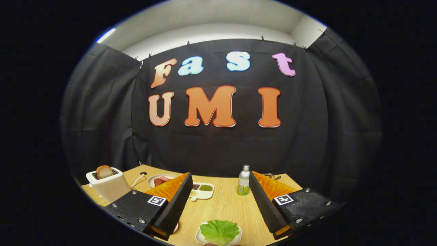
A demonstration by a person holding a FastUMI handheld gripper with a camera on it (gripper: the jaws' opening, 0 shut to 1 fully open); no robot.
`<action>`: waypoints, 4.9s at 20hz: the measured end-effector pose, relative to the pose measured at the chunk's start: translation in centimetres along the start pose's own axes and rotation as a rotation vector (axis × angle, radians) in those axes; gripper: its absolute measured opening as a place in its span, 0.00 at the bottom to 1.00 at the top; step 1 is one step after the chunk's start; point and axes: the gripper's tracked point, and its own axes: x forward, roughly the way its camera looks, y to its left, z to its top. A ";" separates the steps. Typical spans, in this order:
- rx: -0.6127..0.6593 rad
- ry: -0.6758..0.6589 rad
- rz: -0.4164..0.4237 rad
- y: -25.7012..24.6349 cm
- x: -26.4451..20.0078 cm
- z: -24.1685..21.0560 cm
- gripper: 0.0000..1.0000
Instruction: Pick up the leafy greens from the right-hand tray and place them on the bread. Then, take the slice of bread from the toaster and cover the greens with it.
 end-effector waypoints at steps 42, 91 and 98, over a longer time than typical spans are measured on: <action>-0.105 1.043 0.104 0.5 2.6 -29.2 0.55; -0.097 0.931 0.582 24.7 1.5 -25.6 0.28; -0.142 0.906 0.557 25.0 1.7 -24.3 0.72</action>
